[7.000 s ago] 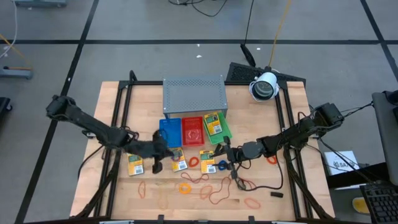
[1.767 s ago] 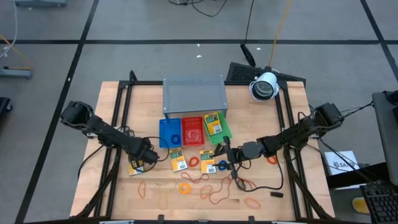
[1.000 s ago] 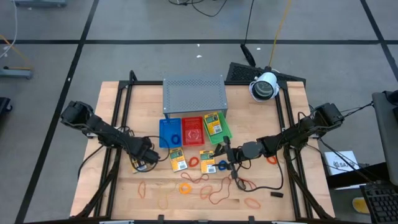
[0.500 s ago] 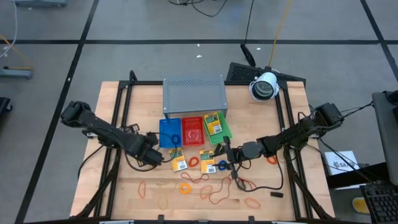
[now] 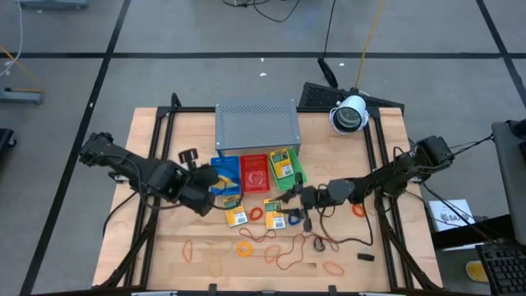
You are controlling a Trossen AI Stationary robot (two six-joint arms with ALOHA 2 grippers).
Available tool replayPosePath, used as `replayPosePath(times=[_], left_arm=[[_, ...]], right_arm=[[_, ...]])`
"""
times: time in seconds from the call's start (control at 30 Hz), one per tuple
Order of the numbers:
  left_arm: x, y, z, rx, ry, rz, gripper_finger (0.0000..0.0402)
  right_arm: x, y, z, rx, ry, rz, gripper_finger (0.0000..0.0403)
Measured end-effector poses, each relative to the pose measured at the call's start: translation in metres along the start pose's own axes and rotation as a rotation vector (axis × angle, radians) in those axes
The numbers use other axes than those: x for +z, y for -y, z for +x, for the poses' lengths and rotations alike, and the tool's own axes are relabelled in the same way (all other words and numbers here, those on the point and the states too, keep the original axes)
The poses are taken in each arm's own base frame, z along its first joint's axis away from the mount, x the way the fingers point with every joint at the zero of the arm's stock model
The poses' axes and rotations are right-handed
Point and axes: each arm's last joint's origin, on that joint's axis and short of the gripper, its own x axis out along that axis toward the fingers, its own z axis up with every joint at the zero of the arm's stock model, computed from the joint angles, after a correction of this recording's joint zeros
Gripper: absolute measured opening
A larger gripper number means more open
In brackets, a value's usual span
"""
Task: Pick & Place Office Desk Supplies
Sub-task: Put the crayon pack into the green bin
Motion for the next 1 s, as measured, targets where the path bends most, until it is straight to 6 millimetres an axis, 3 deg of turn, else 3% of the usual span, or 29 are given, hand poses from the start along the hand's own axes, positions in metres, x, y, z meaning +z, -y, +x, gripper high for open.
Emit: replayPosePath(times=[0.37,0.7,1.0], left_arm=[[0.045,-0.007,0.007,0.035,0.323,0.068,0.0001],[0.066,-0.022,0.014,-0.01,0.412,0.061,0.0001],[0.074,-0.025,0.014,-0.049,0.457,0.064,0.0002]], right_arm=[[0.034,0.047,0.018,-0.015,0.122,0.031,0.016],[0.042,0.051,0.023,-0.028,0.124,0.033,0.016],[0.04,0.053,0.023,-0.106,0.104,0.05,0.0159]])
